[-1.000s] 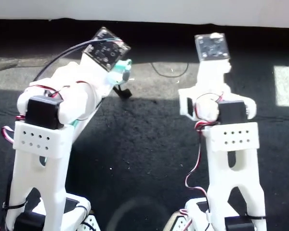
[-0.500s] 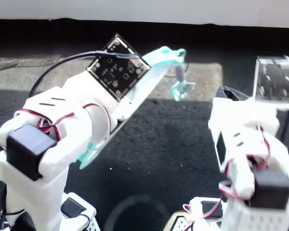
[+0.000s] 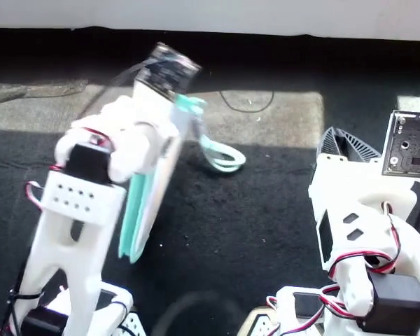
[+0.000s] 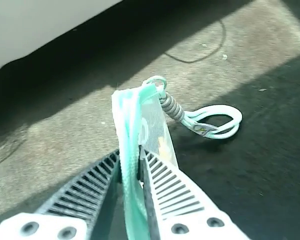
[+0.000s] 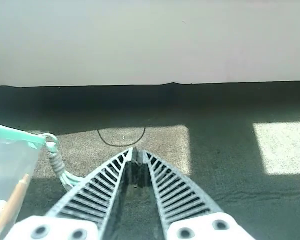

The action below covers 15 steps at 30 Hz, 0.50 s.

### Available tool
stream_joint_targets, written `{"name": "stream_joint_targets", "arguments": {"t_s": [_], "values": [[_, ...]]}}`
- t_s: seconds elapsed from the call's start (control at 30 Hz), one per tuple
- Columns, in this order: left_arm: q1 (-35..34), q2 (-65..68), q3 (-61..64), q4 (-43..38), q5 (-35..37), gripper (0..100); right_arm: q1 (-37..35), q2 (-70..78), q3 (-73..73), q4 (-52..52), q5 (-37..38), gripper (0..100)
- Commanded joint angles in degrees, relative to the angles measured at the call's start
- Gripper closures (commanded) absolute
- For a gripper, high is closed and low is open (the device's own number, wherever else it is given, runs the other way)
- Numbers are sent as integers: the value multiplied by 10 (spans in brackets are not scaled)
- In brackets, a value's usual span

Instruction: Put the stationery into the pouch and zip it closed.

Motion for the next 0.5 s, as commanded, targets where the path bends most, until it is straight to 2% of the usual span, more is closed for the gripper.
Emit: {"name": "stream_joint_targets", "arguments": {"t_s": [0.0, 0.2, 0.47], "values": [[-49, -15, -1, -44, -40, 990, 6, -1, -21, -11, -7, 991], [-54, -15, -19, -46, -60, 990, 5, -1, -21, -7, -7, 991], [129, -15, 120, -46, -55, 990, 5, -7, -21, -6, -7, 991]]}}
